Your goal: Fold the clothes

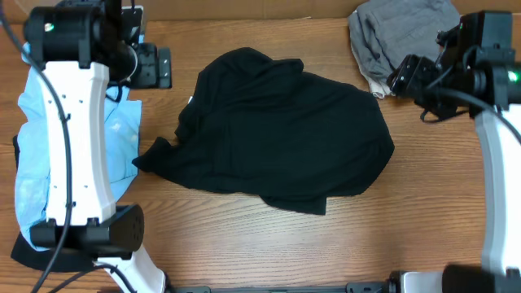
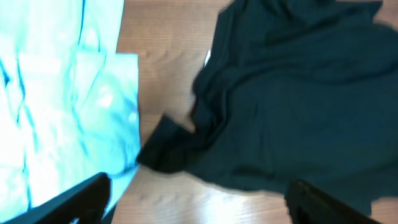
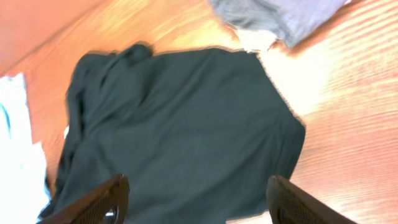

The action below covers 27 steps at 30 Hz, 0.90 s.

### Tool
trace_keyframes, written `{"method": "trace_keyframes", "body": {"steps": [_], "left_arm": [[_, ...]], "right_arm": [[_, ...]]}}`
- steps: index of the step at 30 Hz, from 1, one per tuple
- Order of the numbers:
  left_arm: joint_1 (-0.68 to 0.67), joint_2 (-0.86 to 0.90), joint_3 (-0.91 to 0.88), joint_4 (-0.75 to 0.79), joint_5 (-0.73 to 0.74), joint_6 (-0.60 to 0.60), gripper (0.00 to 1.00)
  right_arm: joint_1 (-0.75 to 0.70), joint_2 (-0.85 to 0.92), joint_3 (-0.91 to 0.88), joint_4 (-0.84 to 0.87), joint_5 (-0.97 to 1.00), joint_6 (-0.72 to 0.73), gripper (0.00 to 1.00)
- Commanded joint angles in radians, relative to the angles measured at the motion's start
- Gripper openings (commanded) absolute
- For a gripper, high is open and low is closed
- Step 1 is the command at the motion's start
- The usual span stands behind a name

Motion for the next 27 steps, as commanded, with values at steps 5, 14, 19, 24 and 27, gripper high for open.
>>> {"method": "trace_keyframes", "body": {"steps": [5, 14, 19, 24, 27], "left_arm": [[0.007, -0.041, -0.143, -0.009, 0.016, 0.017, 0.83], [0.007, -0.188, -0.552, 0.094, -0.001, -0.012, 0.83], [0.007, -0.22, -0.69, 0.196, -0.005, -0.037, 0.82], [0.007, -0.222, -0.798, 0.288, -0.005, -0.046, 0.82], [0.007, -0.222, -0.858, 0.347, -0.005, -0.071, 0.82]], "right_arm": [[0.194, -0.074, 0.015, -0.187, 0.131, 0.103, 0.74], [0.488, -0.081, -0.164, -0.203, 0.232, 0.301, 0.78], [0.565, -0.081, -0.437, -0.046, 0.222, 0.381, 0.78], [0.598, -0.079, -0.713, 0.238, 0.185, 0.373, 0.76], [0.6, -0.076, -0.836, 0.406, 0.137, 0.336, 0.72]]}}
